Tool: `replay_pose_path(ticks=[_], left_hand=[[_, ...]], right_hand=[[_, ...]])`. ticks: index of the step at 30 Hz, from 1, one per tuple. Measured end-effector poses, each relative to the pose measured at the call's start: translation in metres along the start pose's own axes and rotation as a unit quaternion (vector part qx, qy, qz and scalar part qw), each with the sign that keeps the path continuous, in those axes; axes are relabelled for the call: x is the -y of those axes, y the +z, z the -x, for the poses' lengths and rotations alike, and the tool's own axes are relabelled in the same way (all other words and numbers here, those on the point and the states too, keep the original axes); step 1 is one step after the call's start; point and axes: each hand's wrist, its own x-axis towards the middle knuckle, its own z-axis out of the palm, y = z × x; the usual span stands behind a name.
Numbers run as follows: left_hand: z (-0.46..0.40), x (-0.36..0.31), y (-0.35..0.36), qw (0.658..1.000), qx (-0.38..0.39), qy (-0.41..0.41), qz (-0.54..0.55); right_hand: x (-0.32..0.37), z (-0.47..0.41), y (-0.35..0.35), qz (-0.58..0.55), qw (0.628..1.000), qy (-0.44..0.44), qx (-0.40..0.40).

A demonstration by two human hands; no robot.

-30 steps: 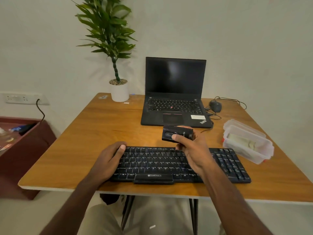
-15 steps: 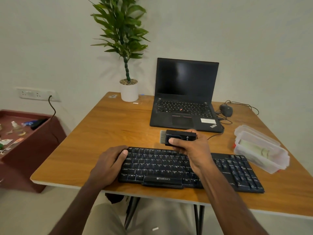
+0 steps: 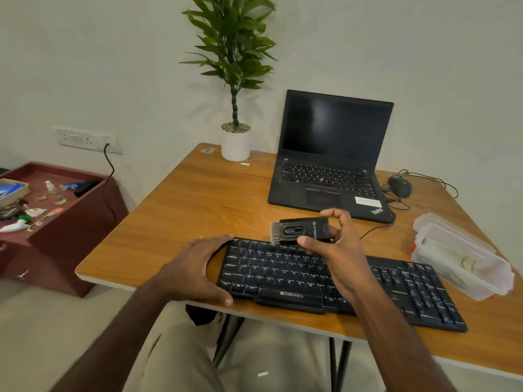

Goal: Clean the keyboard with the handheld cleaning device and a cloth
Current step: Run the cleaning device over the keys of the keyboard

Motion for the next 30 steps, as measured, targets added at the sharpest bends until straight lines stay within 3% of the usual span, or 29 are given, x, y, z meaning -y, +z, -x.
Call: replay_pose_path(ticks=[7, 19, 30], left_hand=[[0.002, -0.003, 0.001, 1.0, -0.008, 0.006, 0.001], [-0.001, -0.007, 0.003, 0.994, -0.048, 0.075, -0.06], [0.0, -0.009, 0.004, 0.995, -0.052, 0.065, -0.063]], right_hand=[[-0.006, -0.011, 0.041, 0.087, 0.993, -0.07, 0.041], [-0.012, -0.037, 0.101, 0.271, 0.936, -0.175, 0.14], [-0.015, -0.041, 0.109, 0.266, 0.928, -0.193, 0.176]])
